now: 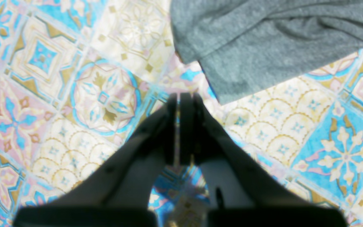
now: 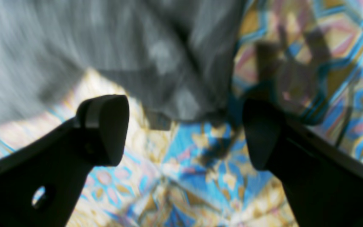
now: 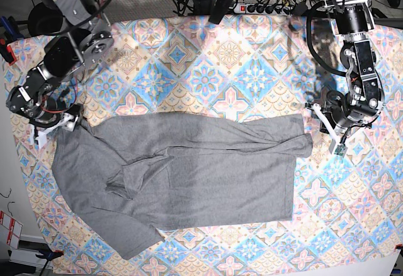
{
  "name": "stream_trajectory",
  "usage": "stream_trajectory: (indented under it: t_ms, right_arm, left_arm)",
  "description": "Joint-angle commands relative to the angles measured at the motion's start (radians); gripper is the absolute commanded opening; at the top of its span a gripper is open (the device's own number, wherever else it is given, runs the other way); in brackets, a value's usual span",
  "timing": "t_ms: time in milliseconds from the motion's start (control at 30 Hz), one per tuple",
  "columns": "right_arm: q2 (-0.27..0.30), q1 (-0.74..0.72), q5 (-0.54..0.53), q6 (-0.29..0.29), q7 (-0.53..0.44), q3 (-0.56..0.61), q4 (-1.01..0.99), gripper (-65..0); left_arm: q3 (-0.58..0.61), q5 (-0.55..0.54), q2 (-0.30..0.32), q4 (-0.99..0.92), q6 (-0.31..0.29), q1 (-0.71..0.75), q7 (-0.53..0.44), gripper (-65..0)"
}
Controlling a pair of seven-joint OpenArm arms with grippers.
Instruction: Fold the T-shirt properly
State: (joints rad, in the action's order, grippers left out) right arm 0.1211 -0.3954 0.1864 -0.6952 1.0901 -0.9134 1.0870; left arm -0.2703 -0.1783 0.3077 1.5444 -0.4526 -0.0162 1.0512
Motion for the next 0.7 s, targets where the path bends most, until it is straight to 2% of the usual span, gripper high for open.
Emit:
stream_trajectory:
  t_ms: [0,200,500,567,667]
  right_arm:
    - [0.015,-0.023,-0.012,-0.003,-0.011,0.003,0.002,-9.6]
    - [0.039,-0.021,-0.012,-0.003,-0.100,0.007,-0.032,-9.6]
    - [0.064,-0.021,-0.012,-0.003,-0.206,0.007,-0.209,-9.6]
    - [0.073,-0.021,-0.012,-0.003,-0.210,0.007,-0.216,-9.6]
    - [0.073,-0.021,-0.012,-0.003,-0.207,0.007,-0.216,-9.6]
  left_arm:
    - [-0.004,-0.002,0.015,0.018,-0.001,-0.015,-0.015,-62.6]
    - [-0.004,-0.002,0.015,0.018,-0.001,-0.015,-0.015,-62.6]
    - [-0.002,-0.003,-0.003,0.003,-0.002,-0.064,-0.015,-62.6]
    - [-0.002,-0.003,-0.020,-0.042,-0.025,-0.109,-0.009,-62.6]
    - [-0.002,-0.003,-0.032,-0.134,-0.105,-0.182,0.060,-62.6]
